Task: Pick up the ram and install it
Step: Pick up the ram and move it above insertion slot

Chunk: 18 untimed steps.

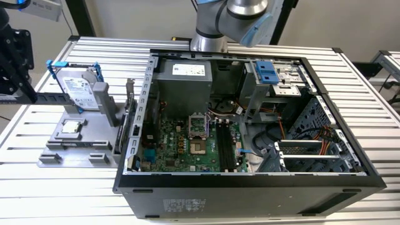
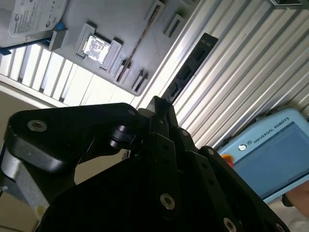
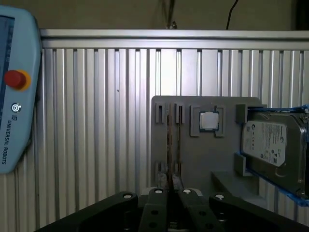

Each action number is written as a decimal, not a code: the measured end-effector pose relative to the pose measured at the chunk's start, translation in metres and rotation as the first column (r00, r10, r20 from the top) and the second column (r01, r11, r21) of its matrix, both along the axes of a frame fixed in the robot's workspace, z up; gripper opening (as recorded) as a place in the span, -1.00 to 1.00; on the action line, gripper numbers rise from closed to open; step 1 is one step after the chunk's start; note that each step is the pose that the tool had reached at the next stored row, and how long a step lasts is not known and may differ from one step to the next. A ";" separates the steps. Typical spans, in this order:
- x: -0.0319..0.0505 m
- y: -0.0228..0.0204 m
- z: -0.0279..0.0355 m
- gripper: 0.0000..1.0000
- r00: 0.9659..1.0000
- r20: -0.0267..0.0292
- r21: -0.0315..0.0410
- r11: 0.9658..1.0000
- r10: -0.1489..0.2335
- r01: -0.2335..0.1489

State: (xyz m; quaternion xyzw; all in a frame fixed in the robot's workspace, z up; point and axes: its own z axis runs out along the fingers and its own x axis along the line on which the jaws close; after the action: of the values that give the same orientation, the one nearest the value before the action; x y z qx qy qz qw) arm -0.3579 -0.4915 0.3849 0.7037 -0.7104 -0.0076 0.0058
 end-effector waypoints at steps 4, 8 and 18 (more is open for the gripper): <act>0.0089 -0.0001 -0.0001 -1.00 1.000 0.000 0.000 1.000 0.000 0.000; 0.0193 -0.0001 -0.0001 -1.00 1.000 0.000 0.000 1.000 0.000 0.000; 0.0438 -0.0001 -0.0002 -1.00 1.000 0.000 0.000 1.000 0.001 -0.001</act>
State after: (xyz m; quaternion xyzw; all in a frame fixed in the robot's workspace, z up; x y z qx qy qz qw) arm -0.3141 -0.4916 0.3847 0.7039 -0.7102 -0.0076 0.0057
